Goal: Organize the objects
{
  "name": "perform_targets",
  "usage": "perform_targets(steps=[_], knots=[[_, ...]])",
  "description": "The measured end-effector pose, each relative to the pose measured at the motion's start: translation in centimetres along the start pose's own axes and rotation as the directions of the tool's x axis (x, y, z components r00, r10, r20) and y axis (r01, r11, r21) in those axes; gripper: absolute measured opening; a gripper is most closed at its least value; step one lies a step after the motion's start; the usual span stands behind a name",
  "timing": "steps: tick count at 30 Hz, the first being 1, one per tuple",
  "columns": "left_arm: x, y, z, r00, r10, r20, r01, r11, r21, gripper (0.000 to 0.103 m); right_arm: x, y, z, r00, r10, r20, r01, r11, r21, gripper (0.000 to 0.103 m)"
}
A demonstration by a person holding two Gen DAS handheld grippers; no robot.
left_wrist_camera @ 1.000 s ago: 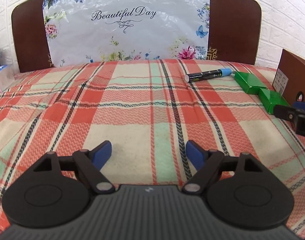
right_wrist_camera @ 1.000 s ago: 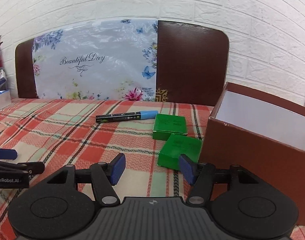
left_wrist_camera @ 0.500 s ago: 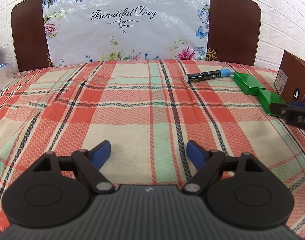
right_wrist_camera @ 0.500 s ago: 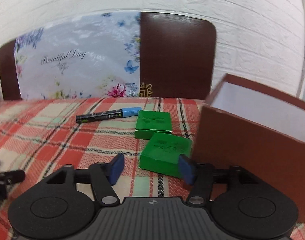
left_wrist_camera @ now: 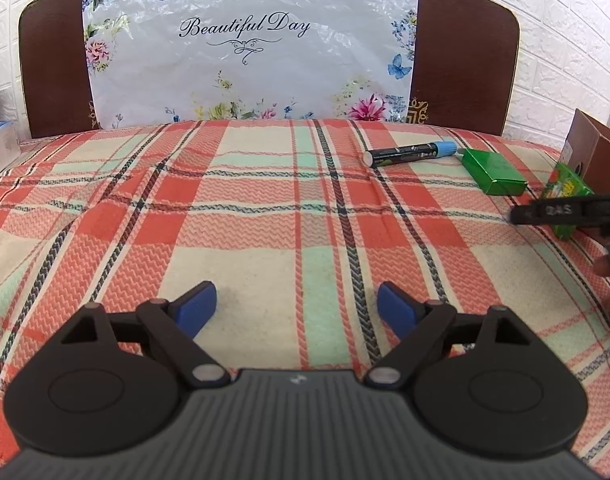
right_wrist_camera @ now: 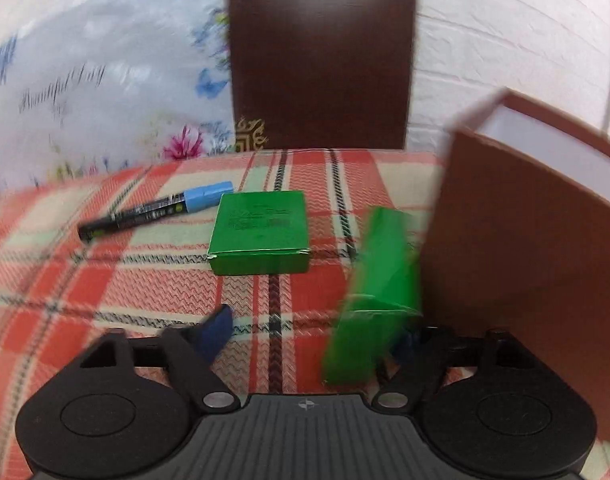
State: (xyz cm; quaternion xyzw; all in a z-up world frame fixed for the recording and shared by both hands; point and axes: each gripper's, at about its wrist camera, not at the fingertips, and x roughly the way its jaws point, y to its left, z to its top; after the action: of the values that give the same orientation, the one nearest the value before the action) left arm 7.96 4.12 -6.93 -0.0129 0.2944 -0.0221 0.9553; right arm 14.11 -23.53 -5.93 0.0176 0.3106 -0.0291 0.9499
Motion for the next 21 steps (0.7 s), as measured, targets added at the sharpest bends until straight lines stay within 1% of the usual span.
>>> perform_targets(steps=[1,2,4,6,9,10,11,12,13,15,16,17,18,20,21], knots=[[0.0,0.0,0.0,1.0,0.0,0.0,0.0,1.0,0.0,0.089,-0.9,0.6,-0.7,1.0,0.01,0.005,-0.01,1.0,-0.023,0.041],[0.0,0.0,0.0,1.0,0.001,0.0,-0.001,1.0,0.002,0.089,-1.9,1.3,-1.6,1.0,0.02,0.013,-0.019,0.998,-0.062,0.037],[0.0,0.0,0.0,1.0,0.002,0.0,-0.002,1.0,0.002,0.089,-4.3,3.3,-3.7,0.998,0.048,0.036,-0.041,0.985,-0.167,0.026],[0.0,-0.1,0.0,1.0,0.005,-0.001,-0.005,1.0,0.004,0.089,-6.9,5.3,-5.8,0.995,0.087,0.05,-0.071,0.963,-0.258,0.024],[0.0,-0.2,0.0,1.0,0.007,-0.006,-0.007,1.0,0.015,0.09,-10.4,7.6,-8.5,0.985,0.16,0.058,-0.128,0.922,-0.365,0.024],[0.0,-0.2,0.0,1.0,0.004,-0.01,-0.004,1.0,0.018,0.091,-11.2,7.9,-9.0,0.982,0.179,0.063,-0.141,0.91,-0.39,0.024],[-0.1,-0.2,0.0,1.0,0.002,-0.013,-0.002,1.0,0.021,0.091,-11.5,8.0,-9.1,0.981,0.182,0.073,-0.139,0.907,-0.398,0.025],[-0.2,-0.3,0.0,1.0,0.002,-0.015,-0.002,1.0,0.025,0.091,-11.3,7.7,-8.5,0.98,0.18,0.08,-0.137,0.915,-0.379,0.033],[-0.4,-0.3,-0.1,1.0,0.004,-0.018,-0.004,1.0,0.03,0.091,-10.9,7.1,-7.8,0.98,0.181,0.08,-0.143,0.929,-0.342,0.051],[-0.7,-0.4,-0.3,1.0,0.011,-0.02,-0.011,0.999,0.038,0.091,-9.3,5.7,-6.2,0.98,0.175,0.096,-0.145,0.955,-0.259,0.07],[-0.9,-0.4,-0.4,1.0,0.013,-0.02,-0.012,0.999,0.039,0.091,-8.0,5.2,-5.2,0.981,0.173,0.084,-0.151,0.963,-0.223,0.078],[-1.1,-0.4,-0.5,1.0,0.014,-0.019,-0.013,0.999,0.04,0.091,-6.3,4.7,-4.1,0.984,0.171,0.047,-0.159,0.969,-0.187,0.079],[-1.2,-0.3,-0.7,1.0,0.015,-0.018,-0.014,0.999,0.041,0.091,-4.9,4.2,-3.3,0.985,0.172,0.015,-0.169,0.976,-0.134,0.078],[-1.4,-0.3,-0.8,1.0,0.021,-0.018,-0.02,0.999,0.046,0.092,-2.5,3.9,-1.5,0.984,0.177,0.002,-0.177,0.983,-0.043,0.083],[-1.3,-0.4,-0.8,0.999,0.029,-0.019,-0.028,0.998,0.049,0.094,-1.5,4.0,-0.8,0.983,0.184,-0.004,-0.184,0.983,-0.018,0.091]])
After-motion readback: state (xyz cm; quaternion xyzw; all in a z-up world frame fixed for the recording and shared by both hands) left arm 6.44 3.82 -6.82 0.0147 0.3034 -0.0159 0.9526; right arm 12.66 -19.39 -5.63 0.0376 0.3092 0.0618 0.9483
